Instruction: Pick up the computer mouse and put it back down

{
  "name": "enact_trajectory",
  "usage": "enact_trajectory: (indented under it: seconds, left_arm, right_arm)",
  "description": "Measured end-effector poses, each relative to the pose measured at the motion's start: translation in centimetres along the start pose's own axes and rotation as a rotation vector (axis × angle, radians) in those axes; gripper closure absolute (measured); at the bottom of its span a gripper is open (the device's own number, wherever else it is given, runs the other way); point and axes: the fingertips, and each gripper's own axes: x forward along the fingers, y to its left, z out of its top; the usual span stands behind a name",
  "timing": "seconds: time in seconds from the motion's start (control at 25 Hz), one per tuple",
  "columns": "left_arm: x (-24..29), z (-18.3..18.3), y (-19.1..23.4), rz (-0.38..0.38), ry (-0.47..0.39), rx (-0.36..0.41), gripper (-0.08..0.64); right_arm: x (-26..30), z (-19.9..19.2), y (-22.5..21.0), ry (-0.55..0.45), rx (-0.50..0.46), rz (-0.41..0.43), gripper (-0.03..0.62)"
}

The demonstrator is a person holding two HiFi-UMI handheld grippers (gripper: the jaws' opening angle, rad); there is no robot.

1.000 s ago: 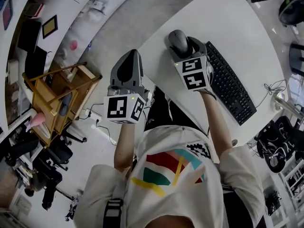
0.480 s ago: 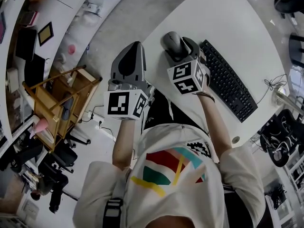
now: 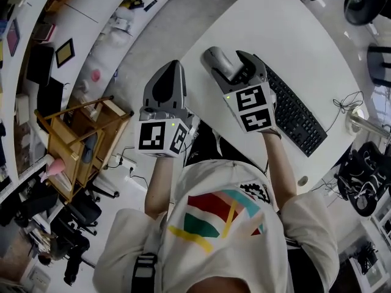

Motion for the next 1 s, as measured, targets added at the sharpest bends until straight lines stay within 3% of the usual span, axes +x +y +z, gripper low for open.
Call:
enact_trajectory:
  seconds: [0.16, 0.32, 0.4, 0.76, 0.88, 1.0]
  left_arm:
    - [-0.5, 1.6, -3.0, -0.053, -0.028, 0.037, 0.515]
    - [-0.8, 3.4, -6.6, -0.122, -0.061, 0.060, 0.515]
    - [-1.1, 4.4, -8.6, -0.156, -0.082, 0.069, 0.515]
    - [-2.0, 8.3, -21.4, -0.382, -0.168, 0.180, 0.515]
    - [-2.7, 7.8, -26.6, -0.458, -0.174, 0.231, 0.515]
    - [-4.1, 6.2, -31.5, -0.522, -0.167, 0.228, 0.515]
  right_arm:
    - [-5.3, 2.6, -2.3, -0.144, 0.161, -0.023, 0.285]
    - [-10.9, 3.9, -4.9, -0.286, 0.312, -0.098, 0.524]
    - [-13.8, 3.9, -5.8, -0.346, 0.354, -0.137, 0.553]
    - [-28.0, 1.7, -8.2, -0.546, 0.360, -0.284, 0.577]
    - [-32.0, -0.2, -9.2, -0.596, 0.396, -0.323, 0.578]
    - [-35.7, -2.8, -9.4, -0.625, 0.422, -0.337, 0.579]
